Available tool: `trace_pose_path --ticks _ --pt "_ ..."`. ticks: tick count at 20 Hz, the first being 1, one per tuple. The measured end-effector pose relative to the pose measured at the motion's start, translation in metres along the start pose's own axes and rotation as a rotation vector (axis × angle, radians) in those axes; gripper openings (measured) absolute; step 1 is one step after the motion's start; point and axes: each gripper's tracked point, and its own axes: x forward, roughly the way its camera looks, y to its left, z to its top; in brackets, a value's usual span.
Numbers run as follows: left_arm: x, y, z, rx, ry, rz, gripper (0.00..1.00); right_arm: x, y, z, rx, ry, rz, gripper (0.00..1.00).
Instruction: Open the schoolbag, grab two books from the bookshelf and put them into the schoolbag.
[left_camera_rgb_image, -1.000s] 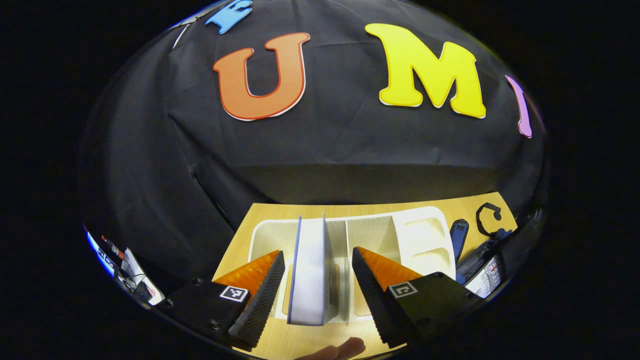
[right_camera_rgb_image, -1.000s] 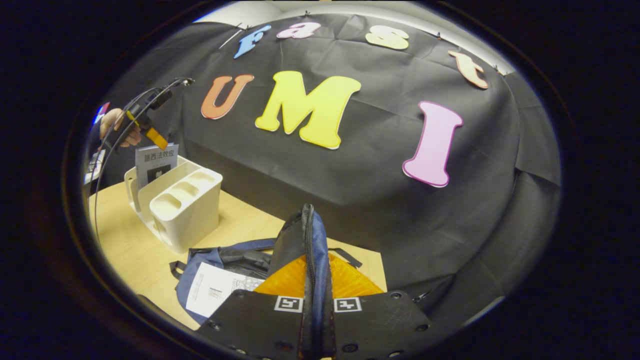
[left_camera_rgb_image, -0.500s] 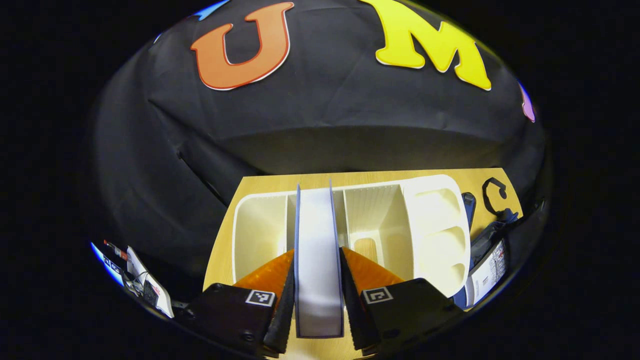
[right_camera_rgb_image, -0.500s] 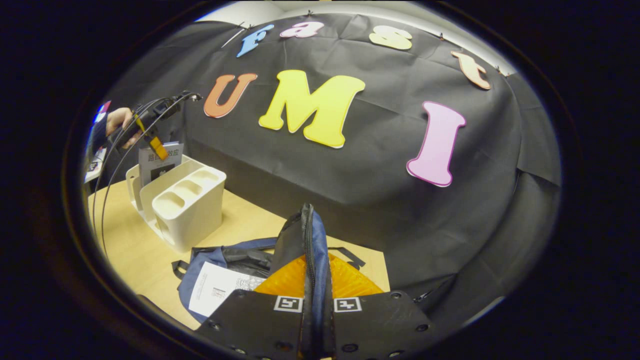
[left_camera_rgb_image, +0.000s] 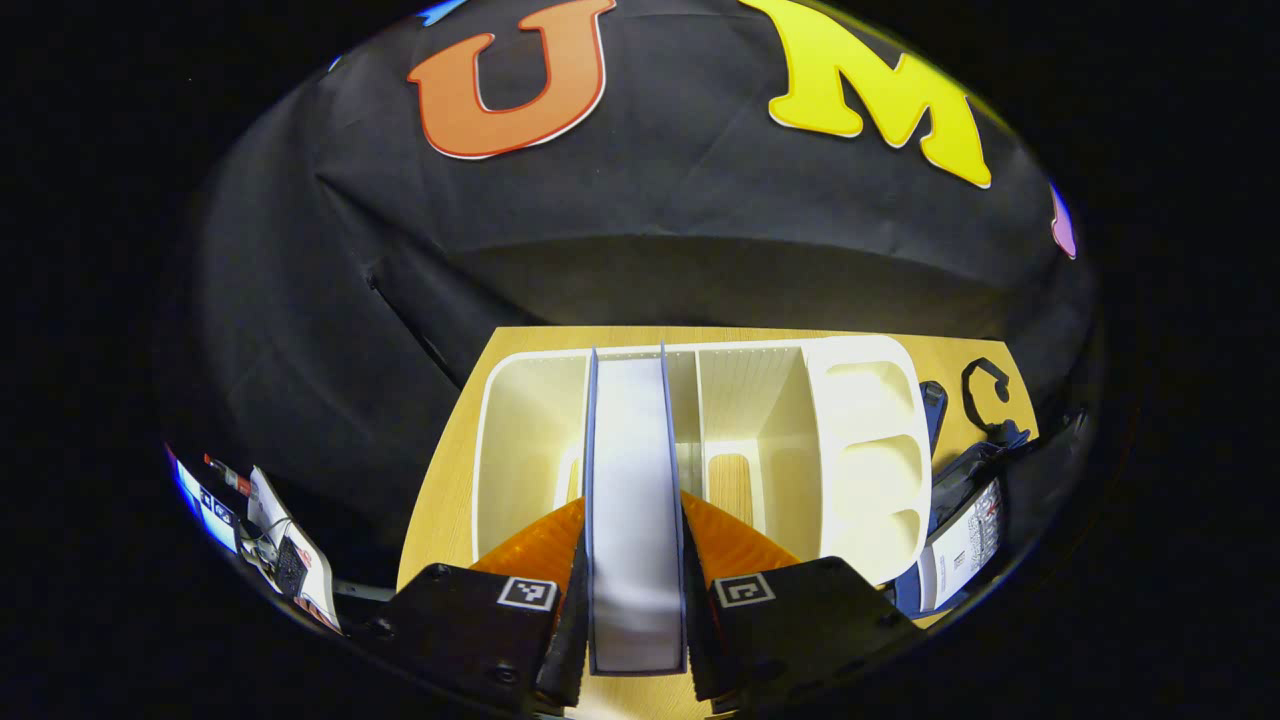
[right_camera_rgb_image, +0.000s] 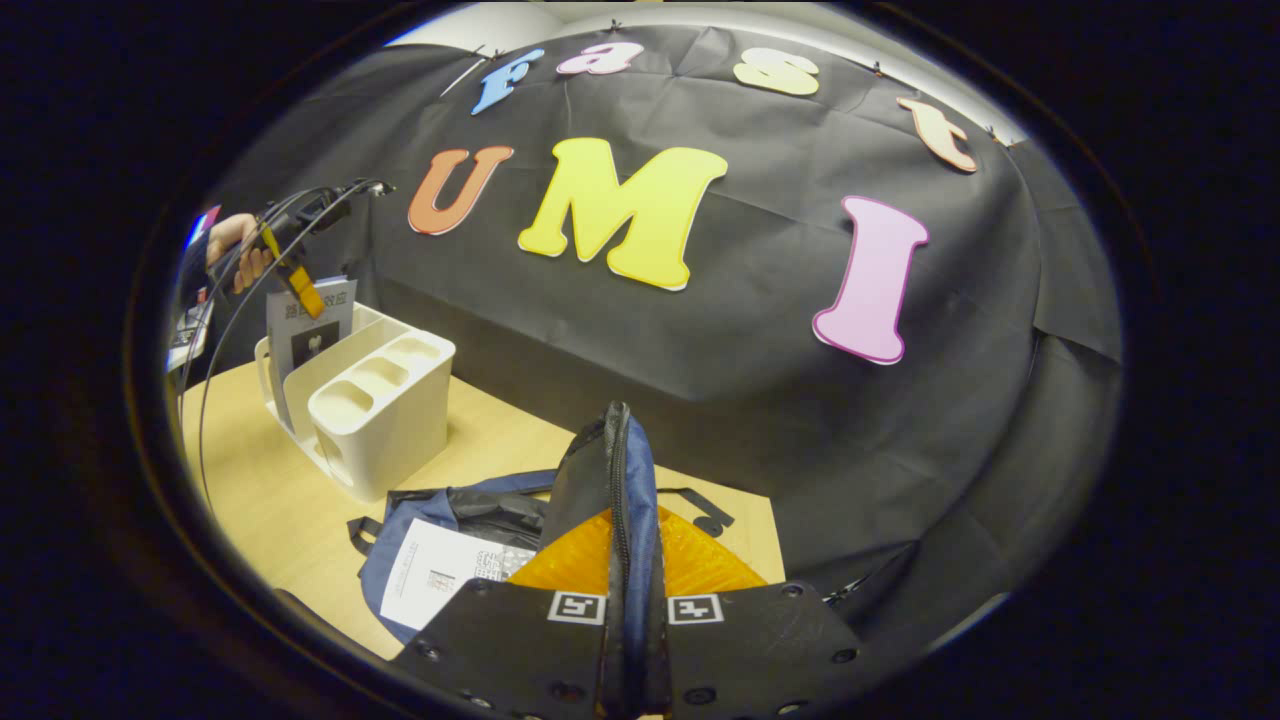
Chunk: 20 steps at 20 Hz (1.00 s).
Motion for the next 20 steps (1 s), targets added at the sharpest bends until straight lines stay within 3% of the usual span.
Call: trace_pose_path --ticks 1,4,8,10,12,13,14,15,16,20 --pt "-0.01 0.001 -0.006 -0.022 0.0 -0.011 0.46 0.001 0.0 -0.001 0.002 0.0 0.002 0.08" --pt "-0.041 0.016 -0.024 -0.095 -0.014 0.006 0.43 0.002 0.0 -0.004 0.014 -0.004 0.007 0.12" --pt "-0.073 0.02 -0.067 -0.24 0.013 -0.006 0.43 0.007 0.002 -0.007 0.018 0.009 0.011 0.08" --pt "-0.084 0.015 -0.093 -0.313 0.03 -0.053 0.47 0.009 0.006 -0.007 0.006 0.009 0.011 0.08" --pt "-0.092 0.004 -0.123 -0.38 0.07 -0.116 0.43 0.01 0.012 -0.008 0.007 0.012 0.023 0.08" --pt "-0.096 0.001 -0.137 -0.4 0.093 -0.141 0.47 0.011 0.014 -0.009 0.008 0.013 0.026 0.08" --pt "-0.101 -0.004 -0.148 -0.419 0.108 -0.173 0.39 0.011 0.015 -0.01 0.007 0.016 0.027 0.08" --pt "-0.104 -0.006 -0.156 -0.441 0.11 -0.192 0.47 0.012 0.016 -0.011 0.007 0.02 0.027 0.08" --pt "-0.107 -0.008 -0.161 -0.46 0.105 -0.204 0.43 0.012 0.016 -0.011 0.008 0.024 0.027 0.08" --pt "-0.127 -0.022 -0.178 -0.517 0.077 -0.295 0.43 0.012 0.015 -0.014 0.01 0.033 0.02 0.08"
